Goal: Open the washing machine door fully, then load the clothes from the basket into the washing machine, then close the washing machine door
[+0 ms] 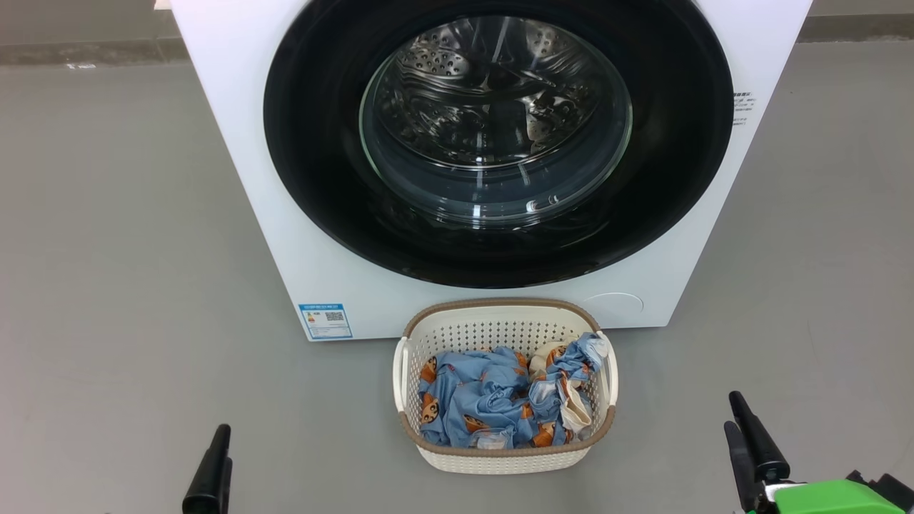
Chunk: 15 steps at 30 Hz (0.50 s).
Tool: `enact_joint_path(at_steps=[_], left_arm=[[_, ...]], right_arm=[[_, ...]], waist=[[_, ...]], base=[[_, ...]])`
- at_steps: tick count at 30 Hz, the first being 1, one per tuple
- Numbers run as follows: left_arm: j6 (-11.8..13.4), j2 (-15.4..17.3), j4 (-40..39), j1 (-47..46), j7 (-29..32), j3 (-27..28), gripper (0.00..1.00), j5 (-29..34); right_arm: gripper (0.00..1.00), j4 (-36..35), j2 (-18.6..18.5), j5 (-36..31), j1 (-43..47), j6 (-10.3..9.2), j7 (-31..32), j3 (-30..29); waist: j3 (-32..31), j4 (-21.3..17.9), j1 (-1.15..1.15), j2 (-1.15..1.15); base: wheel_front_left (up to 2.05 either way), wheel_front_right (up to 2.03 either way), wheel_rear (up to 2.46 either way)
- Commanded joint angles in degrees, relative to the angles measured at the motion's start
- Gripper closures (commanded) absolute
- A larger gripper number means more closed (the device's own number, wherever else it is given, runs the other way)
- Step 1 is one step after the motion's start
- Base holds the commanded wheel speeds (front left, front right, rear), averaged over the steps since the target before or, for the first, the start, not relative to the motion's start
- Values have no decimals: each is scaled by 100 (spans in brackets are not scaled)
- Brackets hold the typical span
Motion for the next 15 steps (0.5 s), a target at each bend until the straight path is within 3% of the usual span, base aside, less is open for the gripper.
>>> enact_joint_path(at_steps=[1, 15], left_arm=[[-7, 114, -197, -159, -82, 12, 0, 195], [-9, 167, -308, -164, -302, -127, 0, 870]], right_arm=[[0, -133, -101, -194, -284, 2, -82, 106], [0, -91, -277, -950, -402, 3, -302, 431]], waist=[[0, 2, 0, 0], [9, 11, 0, 0]], base=[[0, 0, 0], [0, 0, 0]])
